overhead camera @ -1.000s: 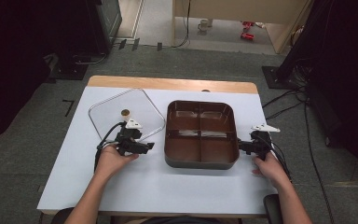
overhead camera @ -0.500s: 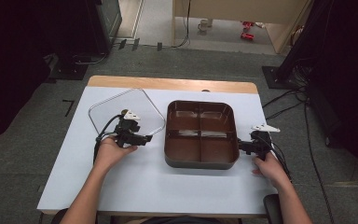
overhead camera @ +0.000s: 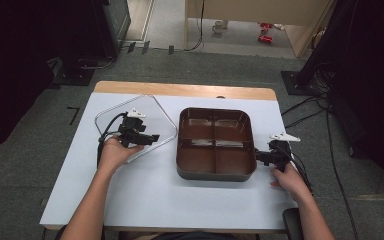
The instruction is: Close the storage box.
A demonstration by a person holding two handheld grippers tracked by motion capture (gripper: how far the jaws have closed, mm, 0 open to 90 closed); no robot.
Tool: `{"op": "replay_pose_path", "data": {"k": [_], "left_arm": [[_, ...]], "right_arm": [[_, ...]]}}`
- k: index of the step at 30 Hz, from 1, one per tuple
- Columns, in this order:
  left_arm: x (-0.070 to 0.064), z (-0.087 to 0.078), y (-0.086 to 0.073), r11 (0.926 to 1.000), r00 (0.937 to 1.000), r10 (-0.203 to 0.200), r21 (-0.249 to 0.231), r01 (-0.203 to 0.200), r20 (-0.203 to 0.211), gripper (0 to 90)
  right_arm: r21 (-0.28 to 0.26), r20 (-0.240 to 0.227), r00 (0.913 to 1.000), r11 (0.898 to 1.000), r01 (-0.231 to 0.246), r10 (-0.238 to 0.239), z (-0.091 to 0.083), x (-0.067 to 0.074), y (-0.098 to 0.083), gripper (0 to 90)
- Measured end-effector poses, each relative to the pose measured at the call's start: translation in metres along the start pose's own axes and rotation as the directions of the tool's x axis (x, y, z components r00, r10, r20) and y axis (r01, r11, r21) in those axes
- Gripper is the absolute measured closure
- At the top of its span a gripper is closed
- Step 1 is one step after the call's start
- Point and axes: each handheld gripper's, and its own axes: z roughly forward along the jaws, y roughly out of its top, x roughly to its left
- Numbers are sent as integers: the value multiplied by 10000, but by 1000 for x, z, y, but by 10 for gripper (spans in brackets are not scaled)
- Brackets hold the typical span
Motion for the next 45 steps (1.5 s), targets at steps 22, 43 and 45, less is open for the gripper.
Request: {"op": "replay_pose_path", "data": {"k": [22, 43, 45], "left_arm": [[57, 7, 1, 9961, 9892, -734, -576, 665, -1265, 356], [73, 26, -9, 9969, 9846, -731, -419, 672, -1591, 588], [74, 24, -9, 9950, 9848, -957, -423, 905, -1448, 591]], "right_arm": [[-7, -7, 10000, 10000, -16, 16, 0, 0, 0, 152], [-14, -3, 10000, 10000, -9, 9, 0, 0, 0, 152], [-14, -4, 10000, 10000, -13, 13, 0, 0, 0, 152]]}}
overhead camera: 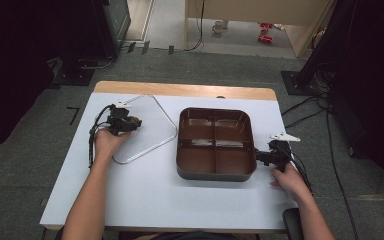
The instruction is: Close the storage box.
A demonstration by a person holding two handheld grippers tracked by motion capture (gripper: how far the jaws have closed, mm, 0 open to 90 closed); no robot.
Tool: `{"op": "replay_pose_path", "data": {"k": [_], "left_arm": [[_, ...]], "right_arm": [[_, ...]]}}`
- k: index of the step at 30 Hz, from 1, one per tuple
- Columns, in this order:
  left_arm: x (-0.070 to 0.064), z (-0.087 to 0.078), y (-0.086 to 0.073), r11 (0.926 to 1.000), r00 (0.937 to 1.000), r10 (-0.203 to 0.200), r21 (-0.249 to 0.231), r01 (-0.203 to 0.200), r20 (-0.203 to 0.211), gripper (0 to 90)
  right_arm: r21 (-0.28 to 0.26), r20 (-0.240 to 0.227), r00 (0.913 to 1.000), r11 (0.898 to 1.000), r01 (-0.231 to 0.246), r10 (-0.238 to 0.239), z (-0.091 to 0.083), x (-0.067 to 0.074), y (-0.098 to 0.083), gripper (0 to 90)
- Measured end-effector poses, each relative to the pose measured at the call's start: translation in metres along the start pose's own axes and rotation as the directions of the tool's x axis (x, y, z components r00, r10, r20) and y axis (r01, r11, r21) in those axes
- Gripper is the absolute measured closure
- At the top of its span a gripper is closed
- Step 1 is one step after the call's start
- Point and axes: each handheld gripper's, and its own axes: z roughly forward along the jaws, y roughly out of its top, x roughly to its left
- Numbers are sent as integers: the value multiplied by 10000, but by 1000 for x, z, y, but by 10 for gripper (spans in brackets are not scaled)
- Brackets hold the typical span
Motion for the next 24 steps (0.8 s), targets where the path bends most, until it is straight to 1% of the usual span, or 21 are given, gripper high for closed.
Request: {"op": "replay_pose_path", "data": {"k": [2, 4, 6, 9, 10, 11, 12, 13, 14, 15, 17, 18, 19, 21, 22, 23, 24], "left_arm": [[0, 0, 0, 10000, 10000, -67, 17, 67, 24, 593], [-1, -3, 3, 9999, 9999, -37, 155, 39, -144, 594], [0, -7, 4, 9998, 9998, -159, 100, 160, -145, 594], [1, -17, 7, 9993, 9993, -374, -44, 374, -7, 594], [2, -22, 8, 9993, 9993, -364, -57, 364, -4, 594], [2, -22, 8, 9993, 9993, -364, -57, 364, -4, 594], [0, -31, 11, 9997, 9997, -239, -64, 239, -62, 594], [0, -36, 12, 9997, 9997, -214, -91, 213, -79, 595], [0, -36, 12, 9997, 9997, -214, -91, 213, -79, 594], [-2, -47, 16, 9994, 9998, -169, -299, 168, -44, 595], [-3, -57, 20, 9984, 9997, -238, -511, 241, 81, 594], [-3, -57, 20, 9984, 9997, -238, -511, 241, 81, 594], [-5, -66, 24, 9974, 9995, -266, -661, 277, 167, 594], [-8, -74, 28, 9966, 9995, -200, -799, 219, 245, 595], [-8, -74, 28, 9966, 9995, -200, -799, 219, 245, 595], [-13, -80, 32, 9955, 9993, -86, -944, 120, 358, 595], [-16, -83, 35, 9950, 9991, -30, -997, 71, 418, 594]], "right_arm": [[5, -1, 10000, 10000, -8, 8, 0, 0, 0, 152], [2, 0, 10000, 10000, 0, 0, 0, 0, 0, 152], [8, -3, 10000, 10000, -5, 5, 0, 0, 0, 152], [6, -1, 10000, 10000, -5, 5, 0, 0, 0, 152], [9, 1, 10000, 10000, -1, 1, 0, 0, 0, 152], [7, 1, 10000, 10000, -4, 4, 0, 0, 0, 153], [10, 3, 10000, 10000, -2, 2, 0, 0, 0, 152], [9, -1, 10000, 10000, -1, 1, 0, 0, 0, 152], [2, 2, 10000, 10000, 8, -8, 0, 0, 0, 152], [7, 1, 10000, 10000, -1, 1, 0, 0, 0, 153], [2, 2, 10000, 10000, 6, -6, 0, 0, 0, 152], [1, 2, 10000, 10000, 8, -8, 0, 0, 0, 152], [7, 0, 10000, 10000, -1, 1, 0, 0, 0, 153], [9, 1, 10000, 10000, 0, 0, 0, 0, 0, 153], [5, 1, 10000, 10000, 8, -8, 0, 0, 0, 153], [9, -1, 10000, 10000, 4, -4, 0, 0, 0, 153], [7, 1, 10000, 10000, 3, -3, 0, 0, 0, 153]]}}
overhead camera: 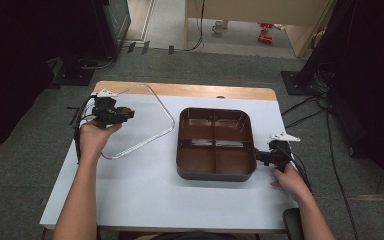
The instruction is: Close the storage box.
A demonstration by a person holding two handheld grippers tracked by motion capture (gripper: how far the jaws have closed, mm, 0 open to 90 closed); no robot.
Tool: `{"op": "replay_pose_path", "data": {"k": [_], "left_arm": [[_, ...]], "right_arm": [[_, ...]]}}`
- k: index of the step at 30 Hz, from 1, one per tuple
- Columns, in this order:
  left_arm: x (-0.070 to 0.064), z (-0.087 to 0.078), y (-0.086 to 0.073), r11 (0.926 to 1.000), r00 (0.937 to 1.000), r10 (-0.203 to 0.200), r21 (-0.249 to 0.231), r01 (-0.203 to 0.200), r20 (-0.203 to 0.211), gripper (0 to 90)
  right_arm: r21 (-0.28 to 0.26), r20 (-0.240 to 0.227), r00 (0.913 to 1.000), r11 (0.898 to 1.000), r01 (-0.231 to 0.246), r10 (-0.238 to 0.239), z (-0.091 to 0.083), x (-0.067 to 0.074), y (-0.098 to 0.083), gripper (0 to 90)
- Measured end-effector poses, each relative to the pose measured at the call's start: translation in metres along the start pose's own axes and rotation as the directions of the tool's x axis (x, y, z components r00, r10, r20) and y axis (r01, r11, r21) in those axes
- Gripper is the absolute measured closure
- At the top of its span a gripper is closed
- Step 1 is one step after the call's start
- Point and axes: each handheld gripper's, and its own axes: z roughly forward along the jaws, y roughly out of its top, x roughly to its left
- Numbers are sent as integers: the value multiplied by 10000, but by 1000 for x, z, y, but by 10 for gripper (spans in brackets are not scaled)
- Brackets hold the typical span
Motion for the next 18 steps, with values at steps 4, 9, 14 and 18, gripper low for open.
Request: {"op": "replay_pose_path", "data": {"k": [4, 9, 14, 18], "left_arm": [[-11, -4, 7, 9997, 9994, 222, -132, -219, 263, 594], [-38, -4, 18, 9959, 9932, 891, -240, -875, 754, 594], [-58, 4, 21, 9925, 9848, 1218, -231, -1199, 1235, 594], [-72, 16, 20, 9883, 9772, 1517, -38, -1528, 1486, 595]], "right_arm": [[1, 0, 10000, 10000, 2, -2, 0, 0, 0, 152], [-6, 2, 10000, 10000, 2, -2, 0, 0, 0, 153], [-4, -2, 10000, 10000, 28, -28, 0, 0, 0, 152], [-3, -4, 10000, 10000, 29, -29, 0, 0, 0, 152]]}}
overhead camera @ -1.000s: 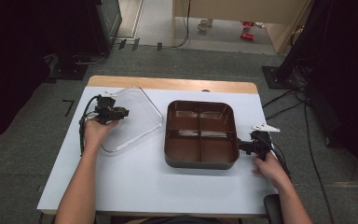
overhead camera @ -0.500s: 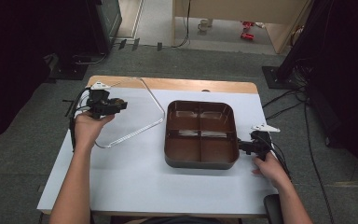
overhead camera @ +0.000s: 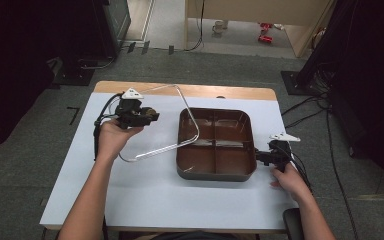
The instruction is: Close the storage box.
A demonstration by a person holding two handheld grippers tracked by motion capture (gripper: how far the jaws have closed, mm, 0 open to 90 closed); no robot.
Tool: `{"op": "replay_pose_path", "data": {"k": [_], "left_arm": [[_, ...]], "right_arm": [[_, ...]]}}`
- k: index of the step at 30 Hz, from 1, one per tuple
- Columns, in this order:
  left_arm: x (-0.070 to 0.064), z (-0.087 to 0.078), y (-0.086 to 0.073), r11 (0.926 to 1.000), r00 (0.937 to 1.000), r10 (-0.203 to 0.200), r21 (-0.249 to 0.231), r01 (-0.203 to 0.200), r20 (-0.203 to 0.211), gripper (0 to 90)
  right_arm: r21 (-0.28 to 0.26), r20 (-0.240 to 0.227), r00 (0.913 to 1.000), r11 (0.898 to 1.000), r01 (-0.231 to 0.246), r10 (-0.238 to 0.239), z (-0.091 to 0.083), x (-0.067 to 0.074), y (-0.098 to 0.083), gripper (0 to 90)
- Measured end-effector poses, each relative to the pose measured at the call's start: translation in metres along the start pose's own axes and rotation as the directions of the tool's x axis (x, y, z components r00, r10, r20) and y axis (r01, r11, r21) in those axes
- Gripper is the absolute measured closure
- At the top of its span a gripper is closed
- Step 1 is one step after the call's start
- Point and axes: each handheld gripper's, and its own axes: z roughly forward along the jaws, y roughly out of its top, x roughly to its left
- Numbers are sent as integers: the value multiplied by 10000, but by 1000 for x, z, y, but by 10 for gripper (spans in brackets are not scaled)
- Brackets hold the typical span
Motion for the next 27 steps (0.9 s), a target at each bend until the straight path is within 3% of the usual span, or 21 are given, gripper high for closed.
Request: {"op": "replay_pose_path", "data": {"k": [10, 19, 22, 27], "left_arm": [[-21, 26, 0, 9998, 9956, 107, 185, -125, 927, 595], [-48, 47, 6, 9971, 9873, 685, 232, -725, 1437, 595], [-60, 57, 10, 9936, 9814, 1000, 356, -1072, 1636, 595], [-71, 69, 17, 9900, 9746, 1213, 479, -1324, 1882, 594]], "right_arm": [[-4, 2, 10000, 10000, 0, 0, 0, 0, 0, 152], [-1, 1, 10000, 10000, -13, 13, 0, 0, 0, 152], [2, 3, 10000, 10000, -16, 16, 0, 0, 0, 152], [0, 2, 10000, 10000, -9, 9, 0, 0, 0, 153]]}}
